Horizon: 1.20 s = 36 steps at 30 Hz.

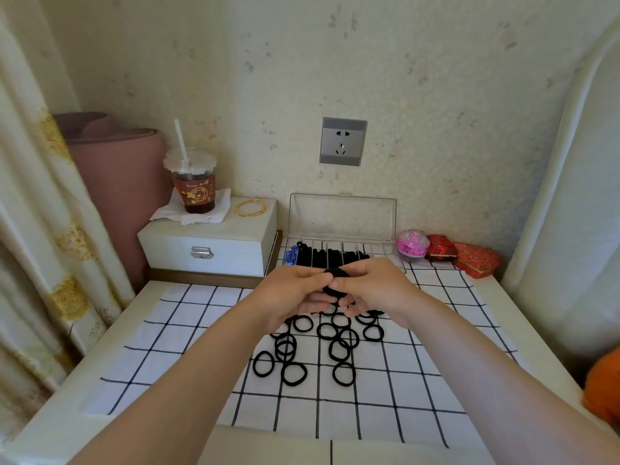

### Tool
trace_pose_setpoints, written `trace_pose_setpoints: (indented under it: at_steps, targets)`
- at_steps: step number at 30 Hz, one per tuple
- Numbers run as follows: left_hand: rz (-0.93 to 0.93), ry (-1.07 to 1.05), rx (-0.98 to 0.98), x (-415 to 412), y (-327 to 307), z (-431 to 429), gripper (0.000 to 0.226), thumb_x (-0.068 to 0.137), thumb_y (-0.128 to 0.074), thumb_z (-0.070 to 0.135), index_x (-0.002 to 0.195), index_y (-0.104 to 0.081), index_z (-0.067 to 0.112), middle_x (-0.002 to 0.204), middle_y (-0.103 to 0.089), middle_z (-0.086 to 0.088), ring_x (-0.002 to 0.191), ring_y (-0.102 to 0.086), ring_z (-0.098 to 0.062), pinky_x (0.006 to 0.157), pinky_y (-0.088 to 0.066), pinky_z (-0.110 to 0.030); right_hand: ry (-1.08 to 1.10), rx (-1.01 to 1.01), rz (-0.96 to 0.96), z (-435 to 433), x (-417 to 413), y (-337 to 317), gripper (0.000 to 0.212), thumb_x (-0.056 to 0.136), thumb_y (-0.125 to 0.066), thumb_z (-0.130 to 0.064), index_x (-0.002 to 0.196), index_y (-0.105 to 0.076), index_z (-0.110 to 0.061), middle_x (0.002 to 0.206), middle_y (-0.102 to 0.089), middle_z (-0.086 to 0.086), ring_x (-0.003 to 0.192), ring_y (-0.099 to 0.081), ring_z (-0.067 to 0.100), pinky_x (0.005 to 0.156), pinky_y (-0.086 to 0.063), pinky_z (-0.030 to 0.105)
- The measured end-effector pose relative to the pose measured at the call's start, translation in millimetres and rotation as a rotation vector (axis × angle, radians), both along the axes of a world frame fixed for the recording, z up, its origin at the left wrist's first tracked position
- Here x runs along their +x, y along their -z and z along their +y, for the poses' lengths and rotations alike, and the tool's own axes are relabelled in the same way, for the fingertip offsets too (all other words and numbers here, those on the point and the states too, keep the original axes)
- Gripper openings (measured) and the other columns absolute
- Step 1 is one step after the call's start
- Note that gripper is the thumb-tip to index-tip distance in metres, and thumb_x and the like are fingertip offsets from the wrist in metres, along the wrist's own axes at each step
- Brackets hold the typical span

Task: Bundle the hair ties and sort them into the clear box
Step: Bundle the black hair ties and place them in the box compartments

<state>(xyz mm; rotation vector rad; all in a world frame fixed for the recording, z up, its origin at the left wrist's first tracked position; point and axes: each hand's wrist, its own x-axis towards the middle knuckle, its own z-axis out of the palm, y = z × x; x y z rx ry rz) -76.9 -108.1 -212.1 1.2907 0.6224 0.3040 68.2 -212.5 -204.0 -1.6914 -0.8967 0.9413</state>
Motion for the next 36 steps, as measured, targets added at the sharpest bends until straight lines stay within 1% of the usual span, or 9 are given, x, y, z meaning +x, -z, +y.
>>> trace_pose_setpoints:
  at_steps: [7, 11, 15, 19, 22, 25, 29, 32, 36]
  targets:
    - [-0.01, 0.003, -0.032, 13, -2, -9, 0.021, 0.093, -0.063, 0.012, 0.113, -0.069, 0.007, 0.102, -0.075, -0.015, 0.094, -0.073, -0.022, 0.08, -0.06, -0.028, -0.145, -0.048, 0.234, -19, 21, -8, 0.023, 0.089, -0.072, -0.013, 0.11, -0.073, -0.002, 0.092, -0.074, 0.014, 0.082, -0.069, 0.023, 0.077, -0.06, 0.034]
    - [-0.022, -0.07, 0.015, 23, -4, -15, 0.01, 0.089, -0.069, 0.008, 0.098, -0.071, 0.013, 0.092, -0.077, -0.01, 0.084, -0.074, -0.019, 0.075, -0.061, -0.027, -0.032, 0.007, 0.346, -21, 30, -6, 0.027, 0.086, -0.074, -0.018, 0.108, -0.072, -0.002, 0.097, -0.076, 0.013, 0.084, -0.073, 0.026, 0.073, -0.061, 0.034]
    - [0.002, -0.084, 0.118, 33, -3, -16, 0.014, 0.089, -0.07, 0.012, 0.102, -0.07, 0.017, 0.094, -0.077, -0.009, 0.087, -0.075, -0.019, 0.076, -0.061, -0.029, 0.003, 0.0, 0.341, -19, 35, -4, 0.023, 0.087, -0.074, -0.015, 0.108, -0.072, -0.004, 0.099, -0.076, 0.013, 0.087, -0.075, 0.029, 0.07, -0.062, 0.035]
    - [0.052, -0.038, 0.252, 45, -2, -10, 0.028, 0.09, -0.069, 0.021, 0.117, -0.066, 0.016, 0.103, -0.074, -0.006, 0.09, -0.073, -0.015, 0.076, -0.06, -0.028, 0.062, 0.002, 0.228, -16, 47, -8, 0.027, 0.088, -0.074, -0.015, 0.112, -0.071, -0.005, 0.102, -0.076, 0.013, 0.083, -0.075, 0.027, 0.068, -0.062, 0.034]
    - [0.089, -0.11, 0.529, 59, 0, -1, 0.022, 0.093, -0.064, 0.026, 0.114, -0.069, 0.021, 0.103, -0.072, 0.005, 0.093, -0.068, -0.007, 0.073, -0.052, -0.017, 0.195, 0.041, 0.088, -7, 67, -12, 0.035, 0.088, -0.075, -0.021, 0.118, -0.068, -0.005, 0.104, -0.075, 0.014, 0.075, -0.075, 0.024, 0.062, -0.061, 0.032]
    - [0.107, -0.119, 0.749, 77, 5, 10, 0.022, 0.096, -0.059, 0.028, 0.116, -0.067, 0.025, 0.11, -0.067, 0.01, 0.104, -0.062, -0.005, 0.083, -0.042, -0.014, 0.354, 0.073, -0.155, 2, 92, -10, 0.029, 0.089, -0.073, -0.027, 0.113, -0.072, -0.01, 0.098, -0.075, 0.005, 0.069, -0.072, 0.016, 0.055, -0.054, 0.026]
    - [0.201, -0.038, 1.013, 104, 17, 24, 0.033, 0.099, -0.05, 0.032, 0.131, -0.057, 0.025, 0.118, -0.063, 0.006, 0.11, -0.057, -0.013, 0.093, -0.044, -0.026, 0.396, 0.087, -0.365, 16, 113, 5, 0.011, 0.088, -0.071, -0.032, 0.081, -0.077, -0.027, 0.081, -0.076, 0.002, 0.082, -0.073, 0.022, 0.079, -0.059, 0.04]
    - [0.256, 0.013, 1.174, 118, 25, 33, 0.04, 0.1, -0.048, 0.035, 0.138, -0.051, 0.026, 0.133, -0.058, 0.001, 0.126, -0.047, -0.02, 0.107, -0.039, -0.037, 0.337, 0.035, -0.473, 25, 119, 16, 0.013, 0.091, -0.069, -0.034, 0.093, -0.078, -0.026, 0.084, -0.075, -0.007, 0.088, -0.069, 0.014, 0.081, -0.054, 0.031]
    - [0.271, 0.067, 1.267, 126, 31, 42, 0.044, 0.102, -0.042, 0.037, 0.145, -0.043, 0.027, 0.142, -0.051, -0.001, 0.132, -0.039, -0.021, 0.11, -0.032, -0.036, 0.286, -0.045, -0.595, 38, 123, 26, 0.02, 0.09, -0.066, -0.042, 0.096, -0.078, -0.027, 0.088, -0.077, -0.002, 0.088, -0.07, 0.015, 0.087, -0.056, 0.039]
